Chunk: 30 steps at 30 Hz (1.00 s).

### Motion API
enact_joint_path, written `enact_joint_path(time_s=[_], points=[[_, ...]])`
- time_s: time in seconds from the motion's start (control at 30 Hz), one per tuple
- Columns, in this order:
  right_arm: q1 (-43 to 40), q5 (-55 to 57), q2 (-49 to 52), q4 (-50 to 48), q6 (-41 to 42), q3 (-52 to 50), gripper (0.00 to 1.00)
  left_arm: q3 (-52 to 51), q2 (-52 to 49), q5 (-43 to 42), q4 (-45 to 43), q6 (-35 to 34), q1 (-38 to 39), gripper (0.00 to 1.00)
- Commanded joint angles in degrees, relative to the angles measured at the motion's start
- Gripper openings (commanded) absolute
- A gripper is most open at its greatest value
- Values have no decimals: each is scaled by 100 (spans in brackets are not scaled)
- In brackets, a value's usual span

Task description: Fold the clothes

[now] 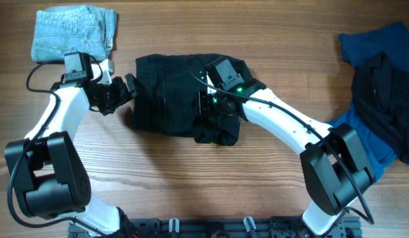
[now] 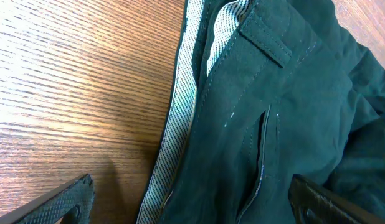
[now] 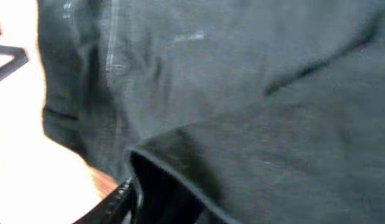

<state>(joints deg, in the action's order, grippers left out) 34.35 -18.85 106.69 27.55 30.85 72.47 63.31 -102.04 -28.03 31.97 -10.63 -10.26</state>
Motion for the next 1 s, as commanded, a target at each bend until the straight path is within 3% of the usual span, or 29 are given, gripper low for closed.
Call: enact_joint_path(time_s=[0.0, 0.13, 0.2, 0.23, 0.3, 0.37, 0.4, 0.57, 0.7, 0.97], points=[[20, -1058, 33, -343, -575, 87, 53, -31, 109, -87, 0, -48, -46, 100], [20, -1530, 7, -144, -1019, 468, 54, -31, 109, -87, 2, -48, -46, 100], [-2, -1132, -87, 284, -1003, 704, 54, -31, 109, -85, 7, -46, -46, 100], [-90, -282, -321, 872, -756, 946, 54, -31, 109, -85, 31, -11, -46, 100], [-297, 472, -654, 1491, -466, 1150, 64, -31, 109, 4, 70, -9, -46, 100], [-623, 750, -957, 1878, -372, 1191, 87, -31, 109, 133, 87, -9, -46, 100], [-804, 748, -1056, 2020, -369, 1191, 92, -31, 109, 175, 90, -9, -46, 100], [-1709, 660, -1097, 2782, -382, 1086, 99, -31, 109, 192, 94, -11, -46, 100], [-2216, 452, -1045, 2649, -391, 553, 100, -31, 109, 192, 153, -9, -46, 100], [-2835, -595, -872, 1115, -420, -719, 100, -31, 109, 195, 170, -9, -46, 100]])
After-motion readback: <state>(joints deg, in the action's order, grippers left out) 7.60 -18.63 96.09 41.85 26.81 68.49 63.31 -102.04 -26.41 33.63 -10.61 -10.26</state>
